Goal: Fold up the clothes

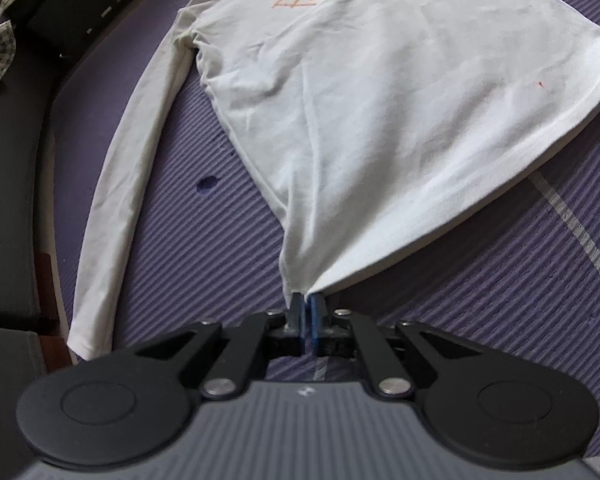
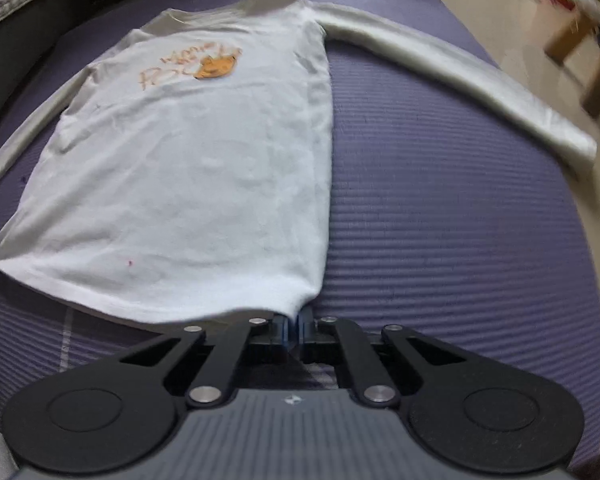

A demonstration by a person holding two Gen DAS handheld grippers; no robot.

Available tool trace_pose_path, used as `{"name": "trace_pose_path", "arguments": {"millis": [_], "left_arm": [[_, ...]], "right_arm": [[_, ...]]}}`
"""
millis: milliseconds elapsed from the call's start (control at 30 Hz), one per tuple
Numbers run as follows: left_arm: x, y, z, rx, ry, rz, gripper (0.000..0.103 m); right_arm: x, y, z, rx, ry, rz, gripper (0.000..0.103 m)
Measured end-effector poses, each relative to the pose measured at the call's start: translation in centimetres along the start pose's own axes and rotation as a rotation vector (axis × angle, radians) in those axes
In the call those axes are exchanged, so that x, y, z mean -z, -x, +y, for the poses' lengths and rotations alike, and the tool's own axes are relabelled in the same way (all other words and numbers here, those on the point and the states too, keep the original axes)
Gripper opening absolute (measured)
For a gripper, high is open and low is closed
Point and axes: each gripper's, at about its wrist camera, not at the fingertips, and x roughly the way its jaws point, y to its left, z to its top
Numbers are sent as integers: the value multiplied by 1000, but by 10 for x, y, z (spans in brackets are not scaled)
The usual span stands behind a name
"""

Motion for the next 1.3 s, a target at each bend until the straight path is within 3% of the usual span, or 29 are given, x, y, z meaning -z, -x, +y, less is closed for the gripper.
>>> {"name": "trace_pose_path", "arguments": {"millis": [167,400,667,767,800,833,867,900,1133,1200,1300], "left_arm": [[3,9,-4,69,35,22,0],[3,13,-18,120,5,69,0],[6,11,-33,176,-57,133,0],[5,12,-31,192,-54,127,2],[4,12,-29,202,-47,124,13],[4,13,-27,206,-43,121,40],[3,15,-23,233,-26,109,52],[2,16,-21,245,-16,101,62],[-13,27,17,403,173,33,79],[-16,21,28,523,200,105,86],[-15,24,25,601,156,185,87]], "right_arm": [[-5,16,9,95,183,-10,2],[-4,8,18,168,344,105,2],[-9,-12,15,168,351,254,3],[-13,-21,19,163,346,303,9],[-17,-19,20,157,336,296,25],[-19,-18,20,144,326,291,36],[-23,-13,19,108,306,275,48],[-27,-9,19,79,290,257,49],[-49,12,20,-35,233,176,54],[-52,13,21,-64,241,160,55],[-51,13,21,-91,239,140,55]]}}
